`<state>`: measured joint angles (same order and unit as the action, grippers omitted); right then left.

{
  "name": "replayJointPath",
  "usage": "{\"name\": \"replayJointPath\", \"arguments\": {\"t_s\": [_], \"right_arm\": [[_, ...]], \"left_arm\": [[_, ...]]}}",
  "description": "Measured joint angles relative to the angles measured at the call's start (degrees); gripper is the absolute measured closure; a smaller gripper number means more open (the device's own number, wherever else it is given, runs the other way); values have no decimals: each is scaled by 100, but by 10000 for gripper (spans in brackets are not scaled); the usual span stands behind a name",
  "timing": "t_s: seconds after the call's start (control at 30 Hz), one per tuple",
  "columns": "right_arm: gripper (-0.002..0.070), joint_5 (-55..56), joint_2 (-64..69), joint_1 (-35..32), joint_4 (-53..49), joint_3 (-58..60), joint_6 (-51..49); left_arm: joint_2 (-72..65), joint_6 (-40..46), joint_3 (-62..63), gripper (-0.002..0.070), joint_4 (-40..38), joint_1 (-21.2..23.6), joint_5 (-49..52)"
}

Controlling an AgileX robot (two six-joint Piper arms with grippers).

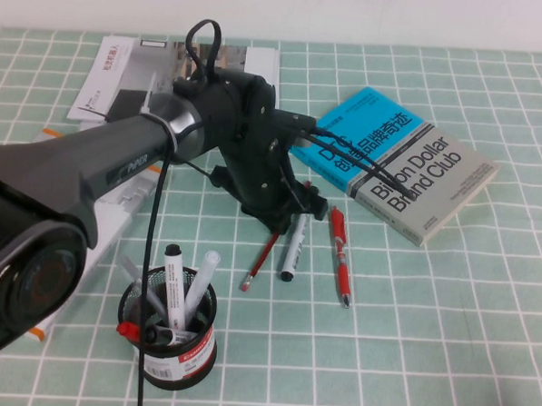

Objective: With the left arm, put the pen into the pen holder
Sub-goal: Pick up the pen on the table, then place the pen onto the pen holder

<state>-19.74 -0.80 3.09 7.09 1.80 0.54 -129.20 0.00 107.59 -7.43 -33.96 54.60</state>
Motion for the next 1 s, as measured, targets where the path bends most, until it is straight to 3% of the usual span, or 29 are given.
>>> {"name": "replayJointPath", "arguments": {"t_s": [0.5, 1.0], "right_arm": [[696, 0, 0, 0, 12, 0, 0], [696, 0, 0, 0, 65, 0, 0]], "left_arm": [[1767, 457, -173, 658, -168, -26, -752], [4707, 628, -4124, 658, -182, -46, -4158]]}}
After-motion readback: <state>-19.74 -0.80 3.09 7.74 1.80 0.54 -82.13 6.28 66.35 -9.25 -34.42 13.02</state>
